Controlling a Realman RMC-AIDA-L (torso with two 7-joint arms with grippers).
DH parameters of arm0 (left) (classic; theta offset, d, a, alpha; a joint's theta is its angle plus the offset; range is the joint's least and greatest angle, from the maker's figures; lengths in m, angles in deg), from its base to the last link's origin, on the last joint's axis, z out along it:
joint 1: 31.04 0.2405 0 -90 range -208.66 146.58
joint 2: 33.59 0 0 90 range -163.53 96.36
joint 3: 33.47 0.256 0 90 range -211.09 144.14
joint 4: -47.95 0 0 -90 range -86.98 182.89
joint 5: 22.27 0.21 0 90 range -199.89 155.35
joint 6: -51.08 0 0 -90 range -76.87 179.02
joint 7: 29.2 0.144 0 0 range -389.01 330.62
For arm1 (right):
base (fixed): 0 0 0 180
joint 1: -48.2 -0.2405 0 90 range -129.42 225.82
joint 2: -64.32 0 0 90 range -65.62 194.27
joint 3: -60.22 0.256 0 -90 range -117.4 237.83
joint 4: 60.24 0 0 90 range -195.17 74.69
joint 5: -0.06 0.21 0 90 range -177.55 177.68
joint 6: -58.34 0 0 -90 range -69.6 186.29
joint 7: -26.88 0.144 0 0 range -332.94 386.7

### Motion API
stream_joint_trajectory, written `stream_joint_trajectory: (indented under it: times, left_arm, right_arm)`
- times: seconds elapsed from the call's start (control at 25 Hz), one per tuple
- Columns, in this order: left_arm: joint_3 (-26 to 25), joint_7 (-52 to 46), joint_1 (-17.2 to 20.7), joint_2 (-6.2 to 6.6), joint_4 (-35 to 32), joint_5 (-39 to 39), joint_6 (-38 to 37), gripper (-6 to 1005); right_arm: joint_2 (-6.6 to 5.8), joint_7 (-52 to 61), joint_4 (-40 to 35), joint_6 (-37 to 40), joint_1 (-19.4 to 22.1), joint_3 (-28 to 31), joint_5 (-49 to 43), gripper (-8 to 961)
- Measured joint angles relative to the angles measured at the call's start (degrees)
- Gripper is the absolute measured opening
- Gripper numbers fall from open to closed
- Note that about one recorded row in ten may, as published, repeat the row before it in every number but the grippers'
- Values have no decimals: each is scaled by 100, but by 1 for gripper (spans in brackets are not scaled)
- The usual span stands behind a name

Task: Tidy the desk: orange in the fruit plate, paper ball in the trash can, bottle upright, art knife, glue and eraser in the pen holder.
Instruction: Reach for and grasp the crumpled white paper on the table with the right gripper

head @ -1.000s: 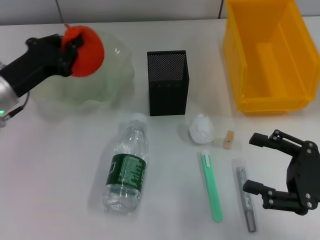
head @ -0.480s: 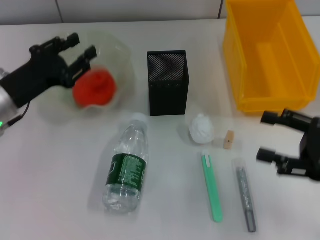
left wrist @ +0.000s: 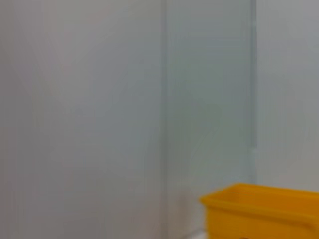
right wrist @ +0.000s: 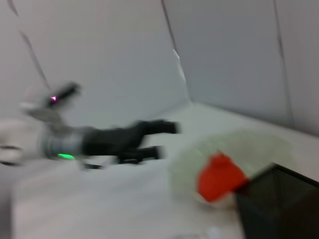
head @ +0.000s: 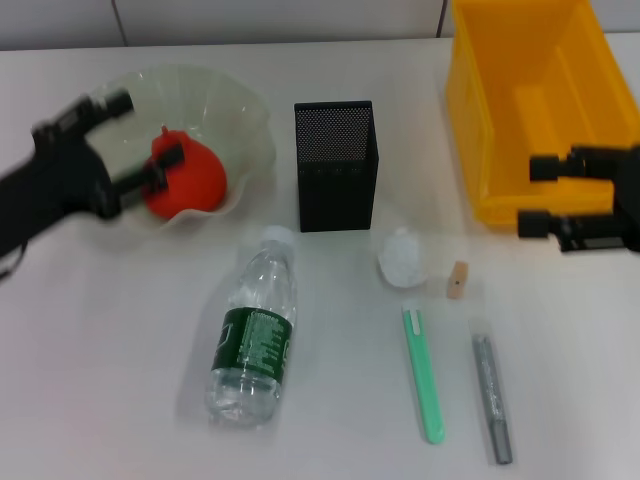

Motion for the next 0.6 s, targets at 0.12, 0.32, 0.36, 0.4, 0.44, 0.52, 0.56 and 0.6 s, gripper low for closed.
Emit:
stream_joint_trajectory:
  times: [0.12, 0.32, 0.36, 0.4, 0.44, 0.52, 0.56, 0.6]
  left_arm:
    - [622, -51, 287, 21, -268, 193, -464, 817]
    - [1529, 0, 763, -20, -628, 349, -1011, 834]
    - [1529, 0, 763, -20, -628, 349, -1011, 834]
    - [1587, 2, 784, -21, -601, 353, -990, 834]
    - [1618, 12, 791, -21, -567, 353, -949, 834]
    - [1631, 62, 797, -23, -486, 371, -877, 833]
    - [1634, 128, 802, -25, -431, 401, -850, 833]
    - [1634, 128, 802, -25, -431, 401, -850, 833]
  right_arm:
    - [-10, 1246, -1015, -433, -166, -636, -499, 824]
    - [-40, 2530, -1477, -839, -779, -1684, -1671, 825]
    - [-40, 2691, -1468, -994, -887, -1984, -1928, 825]
    - [-39, 2838, -1431, -1172, -974, -2280, -2152, 825]
    - [-34, 2955, -1384, -1308, -1041, -2546, -2321, 825]
    - [-32, 3189, -1191, -1644, -1166, -3095, -2519, 825]
    - [-34, 3295, -1076, -1797, -1226, -3334, -2596, 825]
    - [-34, 3410, -971, -1939, -1281, -3531, -2693, 824]
